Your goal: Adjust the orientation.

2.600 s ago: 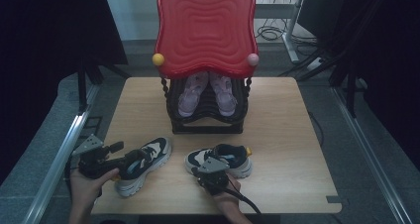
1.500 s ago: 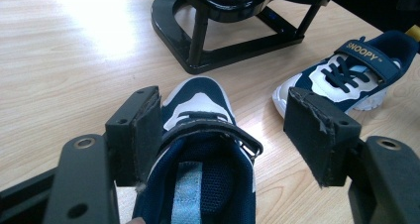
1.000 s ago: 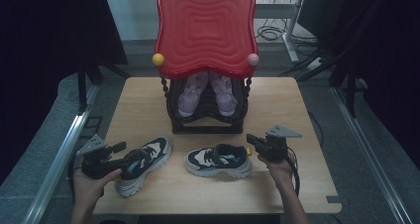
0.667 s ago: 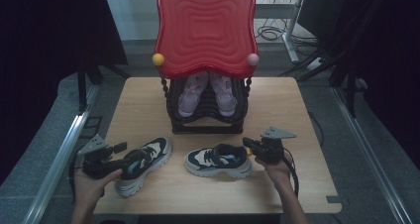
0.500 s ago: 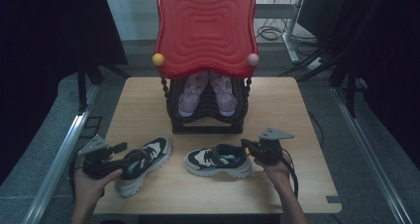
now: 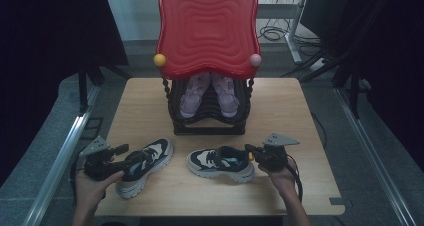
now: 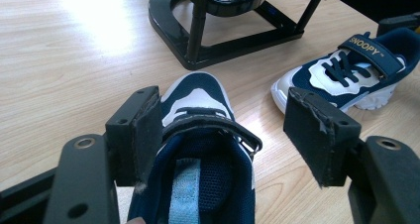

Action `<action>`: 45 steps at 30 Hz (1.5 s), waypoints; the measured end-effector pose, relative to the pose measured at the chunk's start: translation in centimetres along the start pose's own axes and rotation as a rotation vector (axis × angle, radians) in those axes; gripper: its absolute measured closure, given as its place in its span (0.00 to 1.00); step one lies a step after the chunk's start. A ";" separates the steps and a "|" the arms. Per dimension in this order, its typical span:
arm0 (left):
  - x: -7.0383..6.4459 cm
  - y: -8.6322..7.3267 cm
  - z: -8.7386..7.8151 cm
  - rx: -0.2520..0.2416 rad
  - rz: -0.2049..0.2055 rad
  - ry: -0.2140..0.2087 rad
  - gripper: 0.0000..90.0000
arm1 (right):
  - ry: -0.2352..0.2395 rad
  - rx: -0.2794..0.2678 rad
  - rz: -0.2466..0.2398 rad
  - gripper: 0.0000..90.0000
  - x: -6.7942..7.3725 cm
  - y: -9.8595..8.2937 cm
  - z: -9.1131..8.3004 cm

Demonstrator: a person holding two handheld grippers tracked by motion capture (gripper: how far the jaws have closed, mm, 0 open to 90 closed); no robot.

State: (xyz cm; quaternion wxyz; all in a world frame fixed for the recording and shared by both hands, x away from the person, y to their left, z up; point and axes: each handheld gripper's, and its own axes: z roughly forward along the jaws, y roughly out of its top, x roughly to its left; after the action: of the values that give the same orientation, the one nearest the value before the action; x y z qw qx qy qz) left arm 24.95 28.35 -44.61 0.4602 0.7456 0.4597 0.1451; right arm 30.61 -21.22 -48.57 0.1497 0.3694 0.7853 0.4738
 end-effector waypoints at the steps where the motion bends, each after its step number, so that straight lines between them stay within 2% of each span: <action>1: 0.0 0.0 0.0 0.000 0.000 0.000 0.35 | -0.001 0.002 -0.003 1.00 0.1 -0.1 -0.1; 16: 0.0 -0.1 0.1 0.009 0.000 -0.004 0.35 | 0.001 0.032 -0.052 1.00 1.7 -1.0 -1.4; 23: 0.0 -0.1 0.1 0.008 0.000 -0.005 0.35 | 0.014 0.048 -0.066 1.00 2.0 -1.3 -2.0; 45: 0.0 -0.1 0.1 0.015 0.002 -0.006 0.35 | 0.047 0.065 -0.067 1.00 3.1 -2.2 -3.4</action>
State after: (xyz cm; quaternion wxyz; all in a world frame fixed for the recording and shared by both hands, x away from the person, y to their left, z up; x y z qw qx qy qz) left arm 24.96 28.30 -44.75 0.4559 0.7499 0.4587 0.1396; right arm 25.52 -21.70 -48.42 0.1346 0.3364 0.8156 0.4512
